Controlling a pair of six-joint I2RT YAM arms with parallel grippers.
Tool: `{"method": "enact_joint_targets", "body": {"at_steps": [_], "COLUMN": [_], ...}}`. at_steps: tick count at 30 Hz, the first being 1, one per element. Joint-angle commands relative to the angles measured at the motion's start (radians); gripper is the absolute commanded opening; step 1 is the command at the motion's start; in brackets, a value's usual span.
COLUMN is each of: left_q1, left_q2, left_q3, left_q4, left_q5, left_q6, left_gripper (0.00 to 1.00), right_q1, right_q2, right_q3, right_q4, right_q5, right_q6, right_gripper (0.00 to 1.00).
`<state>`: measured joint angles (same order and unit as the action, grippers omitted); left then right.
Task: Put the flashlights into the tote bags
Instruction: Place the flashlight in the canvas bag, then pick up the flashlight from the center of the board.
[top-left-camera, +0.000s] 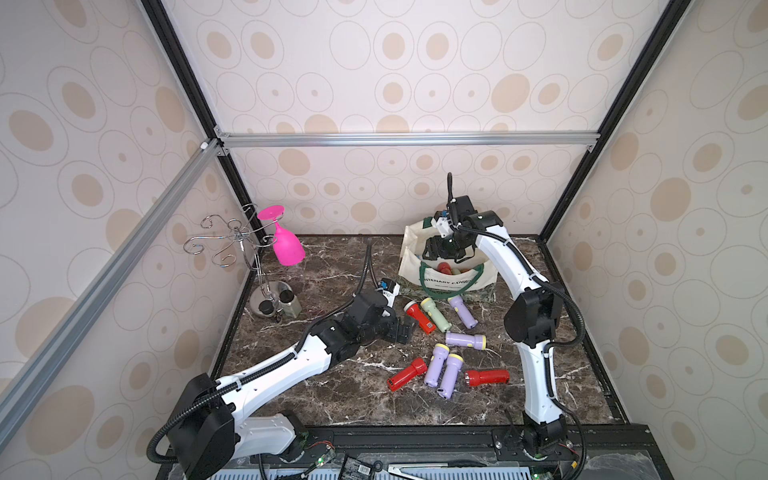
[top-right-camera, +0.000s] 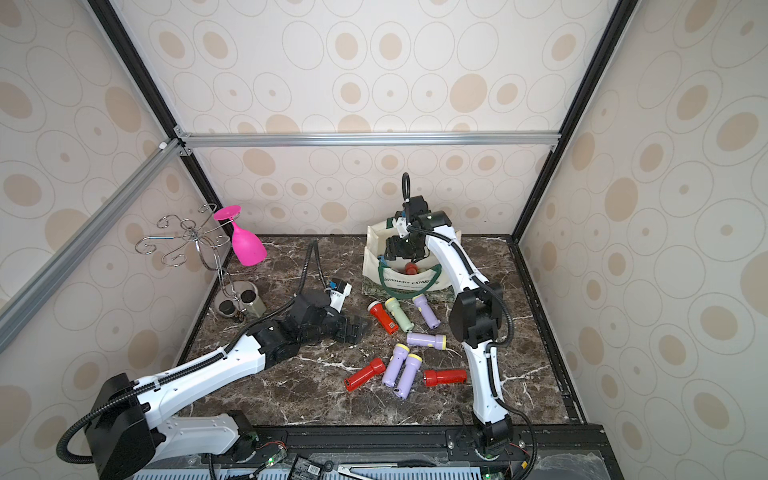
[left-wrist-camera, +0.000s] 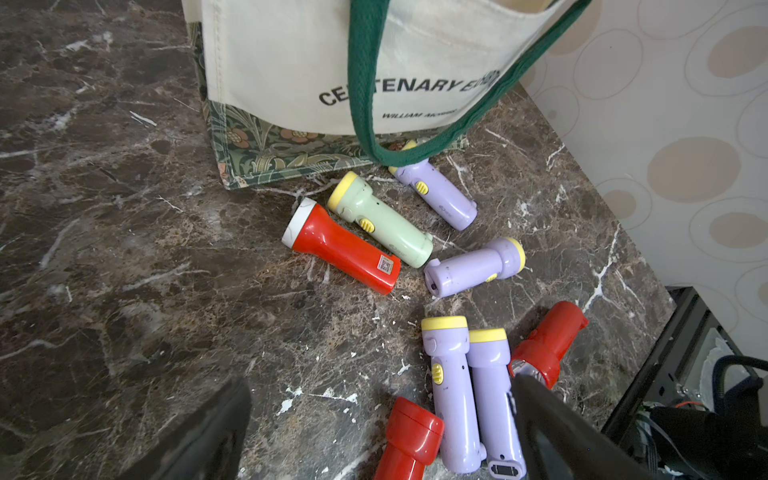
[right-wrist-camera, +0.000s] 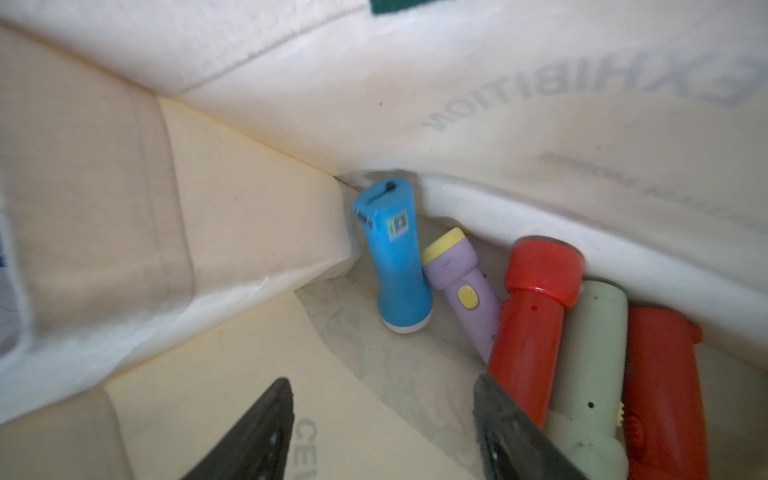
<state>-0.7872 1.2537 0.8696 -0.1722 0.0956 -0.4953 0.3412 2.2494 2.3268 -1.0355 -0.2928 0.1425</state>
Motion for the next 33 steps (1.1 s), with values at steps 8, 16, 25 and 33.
{"method": "enact_joint_targets", "body": {"at_steps": [8, 16, 25, 33], "left_q1": [-0.06, -0.127, -0.183, -0.217], "left_q2": [0.064, 0.114, 0.118, 0.122], "left_q3": [-0.011, -0.031, -0.112, -0.18], "left_q4": [-0.091, -0.121, -0.117, -0.088], "left_q5": [0.046, 0.022, 0.008, 0.014], "left_q6": [0.07, 0.082, 0.064, 0.028], "left_gripper": [0.93, 0.9, 0.85, 0.81], "right_q1": [0.017, 0.027, 0.039, 0.045], "right_q2": [-0.139, -0.265, -0.476, -0.64], "right_q3": [0.155, 0.125, -0.144, -0.424], "right_q4": [-0.104, -0.148, -0.116, -0.078], "right_q5": [0.032, 0.009, -0.026, -0.083], "right_q6": [-0.035, -0.043, -0.011, 0.0], "right_gripper": [0.79, 0.83, 0.84, 0.84]}}
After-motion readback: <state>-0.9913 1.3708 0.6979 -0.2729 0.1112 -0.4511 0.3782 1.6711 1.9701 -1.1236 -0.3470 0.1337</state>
